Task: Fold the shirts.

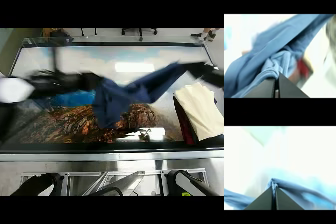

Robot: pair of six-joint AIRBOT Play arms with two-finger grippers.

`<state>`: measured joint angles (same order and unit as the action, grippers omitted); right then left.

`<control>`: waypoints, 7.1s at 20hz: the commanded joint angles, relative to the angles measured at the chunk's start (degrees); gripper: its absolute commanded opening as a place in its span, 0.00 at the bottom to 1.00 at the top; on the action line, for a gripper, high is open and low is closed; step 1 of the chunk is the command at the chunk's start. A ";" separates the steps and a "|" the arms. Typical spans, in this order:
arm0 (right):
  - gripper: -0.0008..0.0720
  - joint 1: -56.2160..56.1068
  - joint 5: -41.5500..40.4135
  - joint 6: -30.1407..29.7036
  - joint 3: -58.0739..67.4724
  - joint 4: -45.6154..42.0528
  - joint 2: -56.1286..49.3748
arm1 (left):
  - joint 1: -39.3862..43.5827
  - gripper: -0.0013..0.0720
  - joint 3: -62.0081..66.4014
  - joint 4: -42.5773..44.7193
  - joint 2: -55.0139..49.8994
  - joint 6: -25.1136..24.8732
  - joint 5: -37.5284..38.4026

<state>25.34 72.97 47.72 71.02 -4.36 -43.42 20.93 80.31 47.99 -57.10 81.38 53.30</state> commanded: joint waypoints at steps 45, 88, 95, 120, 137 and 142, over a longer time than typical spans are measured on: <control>0.23 8.17 0.63 9.53 -16.90 -38.95 -13.68 | -47.98 0.90 -39.01 0.79 -23.87 -23.32 19.23; 0.49 8.26 4.42 9.94 -22.10 -52.48 -17.88 | -34.56 0.04 -28.85 -4.94 -30.29 -24.74 20.65; 0.48 8.07 4.57 8.76 -23.58 -51.41 -24.17 | -34.53 0.04 -28.87 -4.07 -30.29 -24.72 20.70; 0.04 17.53 6.45 4.52 40.50 15.41 -4.04 | -62.66 0.04 32.24 -27.91 12.57 -15.65 26.88; 0.04 -6.88 -7.72 1.03 5.40 -24.22 -14.19 | -26.32 0.04 11.26 7.82 -16.33 -15.32 17.40; 0.04 -9.03 -15.13 -1.92 8.07 -20.65 -36.83 | -26.93 0.03 18.05 11.39 -36.48 -15.28 16.39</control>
<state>18.48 63.02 47.99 78.85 -25.65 -68.77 -6.57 95.15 56.07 -83.13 66.15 70.50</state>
